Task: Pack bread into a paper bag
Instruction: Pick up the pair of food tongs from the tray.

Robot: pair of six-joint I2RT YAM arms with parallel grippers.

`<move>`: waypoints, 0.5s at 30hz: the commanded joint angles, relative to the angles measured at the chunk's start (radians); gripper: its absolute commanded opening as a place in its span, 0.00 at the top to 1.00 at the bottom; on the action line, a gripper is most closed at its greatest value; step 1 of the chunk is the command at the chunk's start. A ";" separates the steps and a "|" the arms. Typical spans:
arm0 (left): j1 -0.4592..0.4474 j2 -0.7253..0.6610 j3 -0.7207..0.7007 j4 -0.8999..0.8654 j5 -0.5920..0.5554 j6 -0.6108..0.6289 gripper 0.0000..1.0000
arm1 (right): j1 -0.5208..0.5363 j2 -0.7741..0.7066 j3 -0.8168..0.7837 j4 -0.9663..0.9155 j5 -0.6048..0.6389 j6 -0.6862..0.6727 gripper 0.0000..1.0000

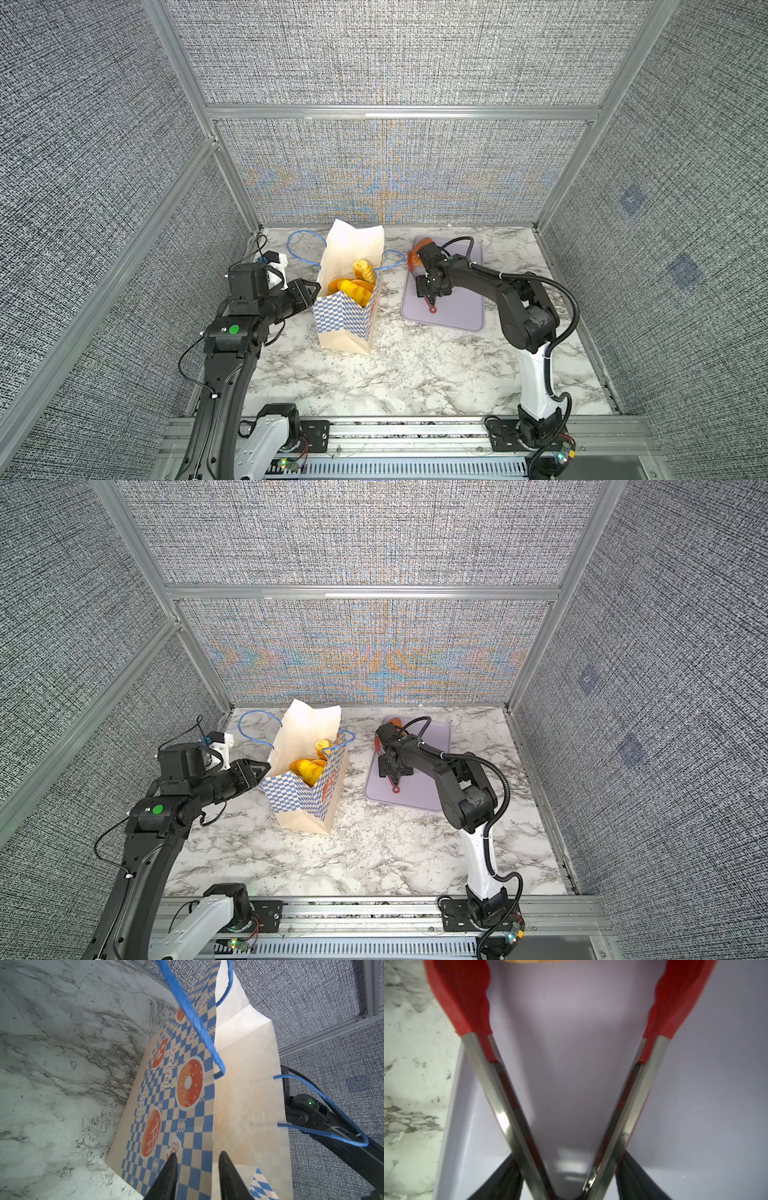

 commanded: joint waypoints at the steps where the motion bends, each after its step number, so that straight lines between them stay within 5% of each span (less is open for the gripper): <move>1: 0.001 0.000 0.004 -0.002 -0.002 0.010 0.65 | -0.002 -0.030 -0.020 0.011 -0.007 -0.005 0.42; 15: -0.001 -0.008 0.008 -0.003 -0.003 0.007 0.65 | -0.005 -0.181 -0.020 -0.051 -0.003 -0.062 0.59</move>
